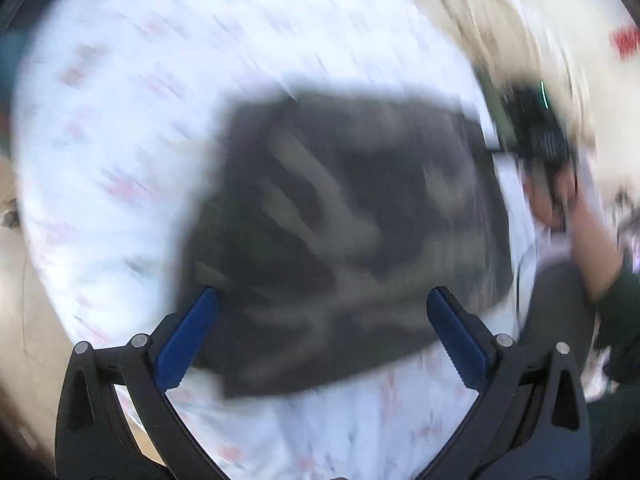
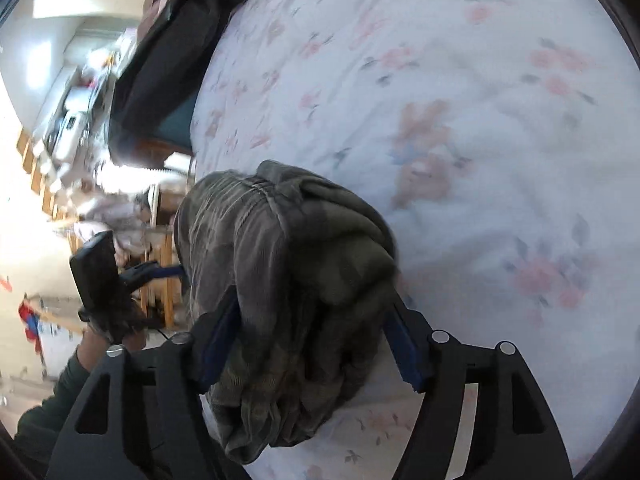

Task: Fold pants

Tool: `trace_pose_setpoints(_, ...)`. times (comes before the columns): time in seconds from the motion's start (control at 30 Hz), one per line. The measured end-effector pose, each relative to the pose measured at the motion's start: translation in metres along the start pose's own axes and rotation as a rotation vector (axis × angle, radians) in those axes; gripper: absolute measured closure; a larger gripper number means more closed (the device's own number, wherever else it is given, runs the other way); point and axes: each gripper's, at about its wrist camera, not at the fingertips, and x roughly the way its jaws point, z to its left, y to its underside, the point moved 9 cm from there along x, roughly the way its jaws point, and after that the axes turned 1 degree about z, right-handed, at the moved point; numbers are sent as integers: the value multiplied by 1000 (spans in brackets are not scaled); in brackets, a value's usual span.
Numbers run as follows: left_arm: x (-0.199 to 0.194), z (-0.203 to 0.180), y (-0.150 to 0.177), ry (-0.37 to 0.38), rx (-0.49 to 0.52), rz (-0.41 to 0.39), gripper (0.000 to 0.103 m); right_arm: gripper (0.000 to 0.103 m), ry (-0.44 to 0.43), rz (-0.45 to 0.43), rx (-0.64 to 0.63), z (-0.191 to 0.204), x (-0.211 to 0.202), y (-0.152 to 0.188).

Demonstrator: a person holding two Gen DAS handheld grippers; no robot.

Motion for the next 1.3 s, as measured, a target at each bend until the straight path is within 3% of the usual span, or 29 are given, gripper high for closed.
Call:
trace_pose_setpoints(0.03,-5,14,-8,-26,-53,-44,0,15,0,-36,26,-4,-8,0)
trace_pose_setpoints(0.1,-4,38,-19,-26,-168,-87,0,2,3,-165,141,-18,-30,4)
trace_pose_setpoints(0.17,10,43,-21,-21,-195,-66,0,1,-82,-241,223,-17,-38,16)
trace_pose_setpoints(0.3,41,44,-28,-108,-137,-36,0,0,-79,-240,252,-8,-11,38)
trace_pose_setpoints(0.4,56,52,-26,-62,-190,14,0,0,-100,-221,242,1,14,47)
trace_pose_setpoints(0.47,58,49,-28,-63,-180,4,1,0,-18,-194,200,-1,36,50)
trace_pose_setpoints(0.53,60,45,-30,-56,-142,-3,14,0,-28,-220,214,-7,40,49)
trace_pose_setpoints(0.6,60,39,-26,2,-151,15,37,0,-75,-224,249,-8,43,49)
trace_pose_setpoints(0.67,66,34,-23,19,-157,45,44,0,-95,-186,238,2,52,51)
trace_pose_setpoints(0.73,68,36,-22,14,-146,50,49,7,-46,-205,182,9,55,49)
trace_pose_setpoints(0.77,69,34,-21,22,-151,53,56,13,-40,-225,172,11,55,49)
trace_pose_setpoints(0.83,68,28,-23,4,-128,47,63,39,-33,-263,138,20,49,51)
trace_pose_setpoints(0.9,64,25,-21,-26,-121,32,68,48,-27,-277,66,34,36,54)
trace_pose_setpoints(1.03,54,20,-6,3,-152,-2,74,54,-45,-275,-99,79,19,49)
trace_pose_setpoints(1.13,47,3,14,51,-154,17,77,55,-61,-230,-112,88,10,48)
trace_pose_setpoints(1.2,45,-17,29,92,-142,66,80,55,-58,-178,-133,81,-2,44)
trace_pose_setpoints(1.3,50,-50,51,103,-78,130,75,52,-50,-55,-31,29,-7,28)
